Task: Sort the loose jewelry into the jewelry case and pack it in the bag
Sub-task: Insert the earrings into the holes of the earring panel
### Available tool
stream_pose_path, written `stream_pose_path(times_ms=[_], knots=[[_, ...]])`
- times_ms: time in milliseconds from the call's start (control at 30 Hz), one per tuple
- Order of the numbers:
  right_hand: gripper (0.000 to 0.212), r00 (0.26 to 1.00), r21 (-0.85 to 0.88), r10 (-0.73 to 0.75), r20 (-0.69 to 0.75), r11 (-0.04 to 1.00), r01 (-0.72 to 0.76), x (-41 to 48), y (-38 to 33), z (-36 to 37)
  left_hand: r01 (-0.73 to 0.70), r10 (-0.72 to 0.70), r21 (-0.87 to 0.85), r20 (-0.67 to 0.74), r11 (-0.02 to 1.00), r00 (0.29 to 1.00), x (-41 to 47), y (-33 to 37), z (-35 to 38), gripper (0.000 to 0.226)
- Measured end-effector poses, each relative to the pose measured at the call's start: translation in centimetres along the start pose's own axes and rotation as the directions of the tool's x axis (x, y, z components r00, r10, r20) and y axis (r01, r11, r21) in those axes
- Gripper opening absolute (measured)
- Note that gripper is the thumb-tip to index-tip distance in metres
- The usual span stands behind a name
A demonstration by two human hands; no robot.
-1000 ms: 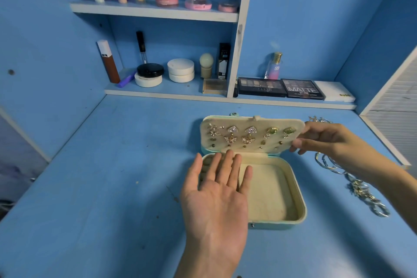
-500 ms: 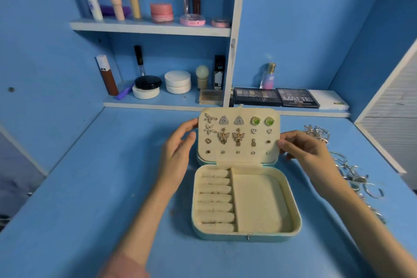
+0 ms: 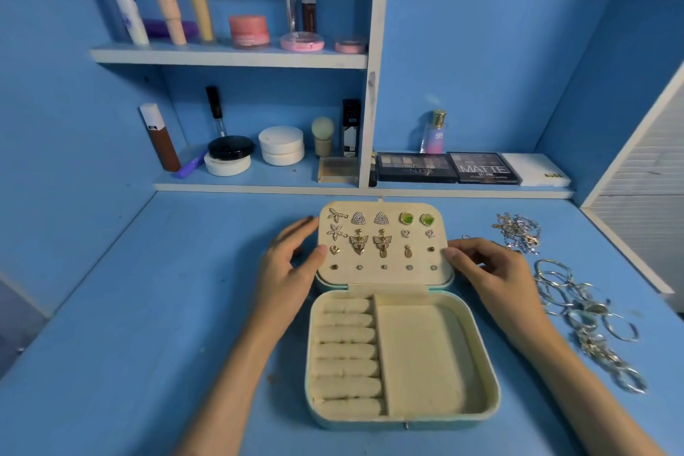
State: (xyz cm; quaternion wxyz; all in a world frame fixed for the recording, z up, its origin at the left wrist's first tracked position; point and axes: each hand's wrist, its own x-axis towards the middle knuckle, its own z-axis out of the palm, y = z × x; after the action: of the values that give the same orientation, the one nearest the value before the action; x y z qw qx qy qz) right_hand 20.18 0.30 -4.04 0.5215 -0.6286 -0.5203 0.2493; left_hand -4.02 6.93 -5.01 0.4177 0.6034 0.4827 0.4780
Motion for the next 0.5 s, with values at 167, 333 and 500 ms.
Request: stream_pose_path(times_ms=[167,333,500], knots=[[0.01,0.999,0.007,0.011,-0.033,1.0,-0.011,-0.12,-0.12,0.08,-0.021,0.021,0.015,0.023,1.0,1.0,0.28,-0.38,-0.06,0.04],[0.009,0.998,0.035,0.038,-0.05,0.999,-0.036,-0.3,-0.39,0.08,-0.04,0.039,0.032,0.024,0.999,0.999,0.14,-0.18,0.12,0.037],[0.007,0.995,0.044,0.069,-0.066,0.997,-0.066,-0.36,-0.42,0.08,-0.027,0.027,0.05,0.012,0.998,1.0,0.3,-0.39,0.19,0.036]])
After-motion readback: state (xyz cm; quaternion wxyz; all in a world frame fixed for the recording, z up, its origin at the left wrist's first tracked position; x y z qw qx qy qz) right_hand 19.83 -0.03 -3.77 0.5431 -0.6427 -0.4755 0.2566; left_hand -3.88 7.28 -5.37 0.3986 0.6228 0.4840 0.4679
